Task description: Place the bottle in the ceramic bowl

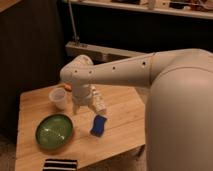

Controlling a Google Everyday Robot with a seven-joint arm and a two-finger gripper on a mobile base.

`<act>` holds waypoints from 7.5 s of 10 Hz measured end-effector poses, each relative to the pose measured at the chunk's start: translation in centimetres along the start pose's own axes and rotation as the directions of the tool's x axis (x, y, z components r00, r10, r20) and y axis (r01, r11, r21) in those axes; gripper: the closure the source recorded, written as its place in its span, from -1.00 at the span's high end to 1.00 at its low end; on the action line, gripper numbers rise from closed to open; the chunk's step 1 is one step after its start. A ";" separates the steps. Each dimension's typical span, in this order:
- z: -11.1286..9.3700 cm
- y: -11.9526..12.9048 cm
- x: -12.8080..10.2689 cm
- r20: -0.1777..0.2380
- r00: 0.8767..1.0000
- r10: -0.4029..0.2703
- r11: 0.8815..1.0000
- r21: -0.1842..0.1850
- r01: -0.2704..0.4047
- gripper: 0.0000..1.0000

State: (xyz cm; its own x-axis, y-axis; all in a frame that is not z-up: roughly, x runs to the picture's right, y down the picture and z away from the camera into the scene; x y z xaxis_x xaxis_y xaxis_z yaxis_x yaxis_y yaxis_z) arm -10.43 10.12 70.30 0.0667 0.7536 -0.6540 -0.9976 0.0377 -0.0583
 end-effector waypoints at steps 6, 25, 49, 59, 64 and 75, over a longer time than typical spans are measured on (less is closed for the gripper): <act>0.0 0.0 0.0 0.000 1.000 0.000 1.000 0.000 0.000 0.30; 0.0 -0.2 -1.1 0.040 0.999 -0.032 0.999 0.006 0.032 0.30; 16.5 -7.6 -12.8 0.046 0.935 -0.352 0.936 0.039 0.351 -0.33; 0.0 1.2 -3.2 0.265 0.836 -0.480 0.830 -0.171 0.531 -1.00; 0.4 10.3 5.0 0.178 0.738 -0.651 0.641 -0.391 0.660 -1.00; 6.6 13.2 7.1 0.047 0.663 -0.747 0.615 -0.331 0.716 0.60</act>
State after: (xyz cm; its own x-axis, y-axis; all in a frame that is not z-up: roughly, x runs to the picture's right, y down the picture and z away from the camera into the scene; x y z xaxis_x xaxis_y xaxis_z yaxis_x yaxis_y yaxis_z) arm -23.26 20.28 69.91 0.7884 0.5024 -0.3549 -0.5593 0.3454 -0.7536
